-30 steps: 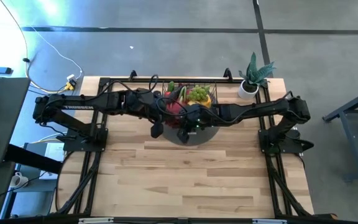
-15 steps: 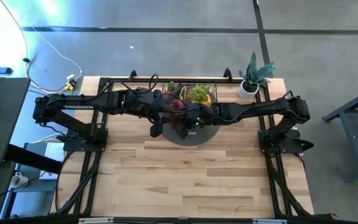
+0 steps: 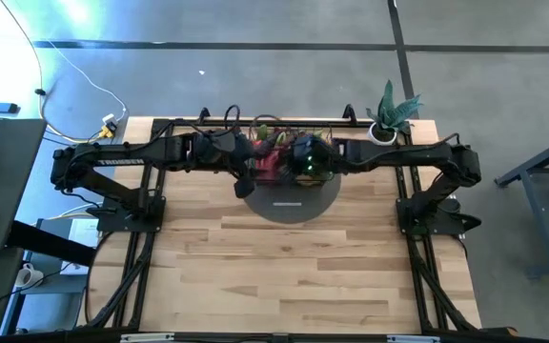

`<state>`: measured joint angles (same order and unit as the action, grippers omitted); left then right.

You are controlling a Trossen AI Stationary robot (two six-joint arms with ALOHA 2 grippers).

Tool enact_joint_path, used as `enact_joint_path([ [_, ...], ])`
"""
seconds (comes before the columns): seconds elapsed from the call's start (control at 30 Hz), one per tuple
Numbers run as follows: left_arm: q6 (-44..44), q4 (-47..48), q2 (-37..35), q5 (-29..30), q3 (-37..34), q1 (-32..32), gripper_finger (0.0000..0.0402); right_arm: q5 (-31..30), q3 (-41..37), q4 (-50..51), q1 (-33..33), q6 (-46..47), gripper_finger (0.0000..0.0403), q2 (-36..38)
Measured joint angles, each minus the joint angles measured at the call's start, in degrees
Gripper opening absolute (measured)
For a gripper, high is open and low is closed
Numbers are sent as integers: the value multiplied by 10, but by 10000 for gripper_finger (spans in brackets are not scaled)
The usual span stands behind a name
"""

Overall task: Build produce basket
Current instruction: Put the red grapes into the wire basket

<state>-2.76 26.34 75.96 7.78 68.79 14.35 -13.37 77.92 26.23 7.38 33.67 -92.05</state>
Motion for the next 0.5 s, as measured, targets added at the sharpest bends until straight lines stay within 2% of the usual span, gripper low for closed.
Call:
enact_joint_path([
  [0.5, -1, -5, 0, -1, 0, 47, 227, 37, 0, 138, 99, -91, 0, 85],
])
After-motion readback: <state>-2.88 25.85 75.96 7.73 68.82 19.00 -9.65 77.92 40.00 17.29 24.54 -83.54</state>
